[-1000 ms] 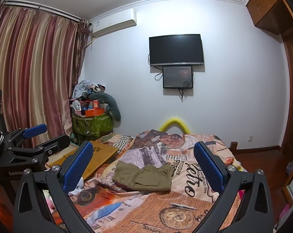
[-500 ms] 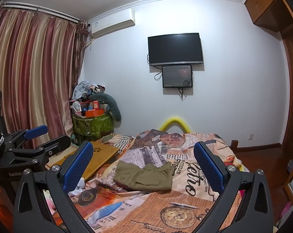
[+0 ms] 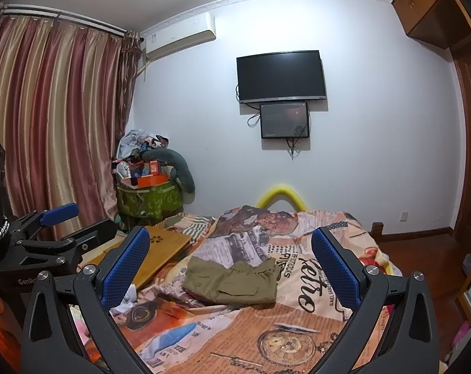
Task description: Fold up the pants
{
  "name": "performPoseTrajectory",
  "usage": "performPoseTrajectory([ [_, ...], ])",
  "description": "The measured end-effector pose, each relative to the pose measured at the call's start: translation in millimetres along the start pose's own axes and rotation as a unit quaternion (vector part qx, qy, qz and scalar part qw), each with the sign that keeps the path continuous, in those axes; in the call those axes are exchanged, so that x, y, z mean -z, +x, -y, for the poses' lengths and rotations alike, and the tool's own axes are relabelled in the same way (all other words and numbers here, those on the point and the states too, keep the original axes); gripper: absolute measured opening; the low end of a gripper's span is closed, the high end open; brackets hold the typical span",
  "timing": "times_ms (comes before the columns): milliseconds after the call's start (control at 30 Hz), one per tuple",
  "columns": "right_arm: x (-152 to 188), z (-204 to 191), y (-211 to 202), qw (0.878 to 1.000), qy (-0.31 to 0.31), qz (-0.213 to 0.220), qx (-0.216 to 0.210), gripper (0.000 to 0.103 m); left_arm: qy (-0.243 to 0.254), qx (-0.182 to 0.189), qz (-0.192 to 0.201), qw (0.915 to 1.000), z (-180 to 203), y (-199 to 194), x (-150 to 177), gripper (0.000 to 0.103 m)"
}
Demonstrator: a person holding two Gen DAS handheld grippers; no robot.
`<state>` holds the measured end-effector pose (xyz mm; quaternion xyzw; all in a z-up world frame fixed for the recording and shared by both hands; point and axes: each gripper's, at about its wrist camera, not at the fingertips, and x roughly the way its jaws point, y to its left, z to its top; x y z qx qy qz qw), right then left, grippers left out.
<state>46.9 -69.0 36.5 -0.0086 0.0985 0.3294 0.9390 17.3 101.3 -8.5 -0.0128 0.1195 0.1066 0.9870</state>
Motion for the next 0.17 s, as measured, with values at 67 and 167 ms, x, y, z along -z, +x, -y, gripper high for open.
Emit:
performPoseTrajectory([
  [67,-0.3,-0.9,0.6,1.0,0.0,-0.001,0.0,0.103,0.002,0.003,-0.001,1.0,1.7,0.0,0.9,0.103],
  [167,-0.2,-2.2,0.5,1.0,0.001,-0.003,0.001,0.103,0.005,0.005,-0.004,1.0,3.0,1.0,1.0,0.103],
])
